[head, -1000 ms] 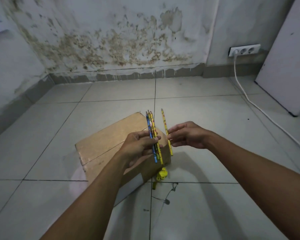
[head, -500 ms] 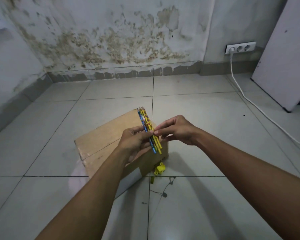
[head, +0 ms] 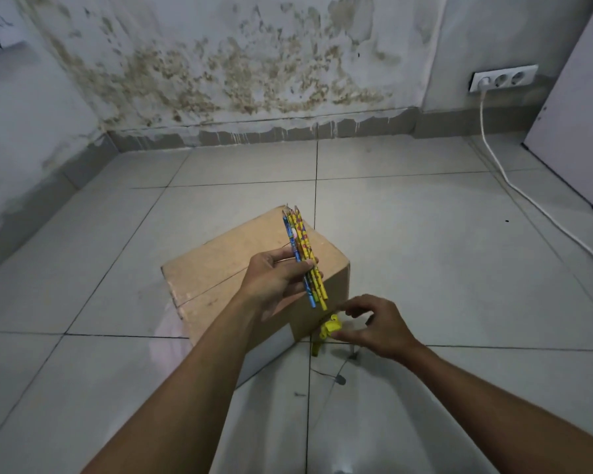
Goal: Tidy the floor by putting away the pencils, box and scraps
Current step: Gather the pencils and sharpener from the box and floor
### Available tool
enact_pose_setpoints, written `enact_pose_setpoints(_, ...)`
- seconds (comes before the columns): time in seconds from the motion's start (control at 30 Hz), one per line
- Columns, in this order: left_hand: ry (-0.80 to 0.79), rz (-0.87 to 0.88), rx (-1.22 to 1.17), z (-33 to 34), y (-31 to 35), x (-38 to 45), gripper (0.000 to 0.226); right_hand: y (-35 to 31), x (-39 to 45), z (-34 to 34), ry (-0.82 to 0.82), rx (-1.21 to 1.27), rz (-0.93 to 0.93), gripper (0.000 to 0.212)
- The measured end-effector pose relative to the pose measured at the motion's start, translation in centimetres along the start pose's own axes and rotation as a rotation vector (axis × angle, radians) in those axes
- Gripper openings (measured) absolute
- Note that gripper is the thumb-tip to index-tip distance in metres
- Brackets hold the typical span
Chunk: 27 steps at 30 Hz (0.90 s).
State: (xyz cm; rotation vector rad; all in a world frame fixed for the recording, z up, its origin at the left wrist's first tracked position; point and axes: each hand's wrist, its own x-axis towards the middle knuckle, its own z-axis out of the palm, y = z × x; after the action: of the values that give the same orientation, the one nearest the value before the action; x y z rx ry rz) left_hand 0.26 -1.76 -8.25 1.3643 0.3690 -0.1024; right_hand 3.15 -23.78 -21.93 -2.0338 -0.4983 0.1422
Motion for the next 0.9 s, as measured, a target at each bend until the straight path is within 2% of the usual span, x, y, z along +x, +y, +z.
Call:
enact_pose_setpoints(0.2, -0.016, -0.005, -0.009, -1.1, -0.1, 0.2, 0.028, 1.4, -0.9, 3.6, -0.008, -0.216, 0.019, 0.075)
enact_pose_setpoints(0.33, -0.032, 0.001, -0.010, -1.3, 0.0, 0.2, 0.029, 1.4, -2.0, 6.7, 0.028, -0.472, 0.051, 0.091)
enact_pose_setpoints(0.43, -0.035, 0.002, -0.011, -1.3, 0.2, 0.5, 0.031, 1.8, -2.3, 8.8, 0.084, -0.507, 0.098, 0.094)
enact_pose_setpoints(0.6, -0.033, 0.011, -0.004, -1.5, 0.4, 1.0, 0.032, 1.8, -2.1, 10.9, 0.138, -0.498, 0.108, 0.073)
enact_pose_setpoints(0.67, -0.026, 0.009, -0.002, -1.6, 0.4, 1.1, 0.033, 1.8, -2.1, 11.2, 0.144, -0.494, 0.086, 0.055)
enact_pose_setpoints(0.73, -0.016, 0.008, 0.004, -1.7, 0.5, 1.2, 0.035, 2.1, -2.2, 11.1, 0.163, -0.525, 0.017, 0.036)
enact_pose_setpoints(0.9, -0.001, 0.007, -0.001, -1.6, 0.2, 1.1, 0.036, 2.7, -2.0, 9.9, 0.149, -0.677, -0.220, 0.016)
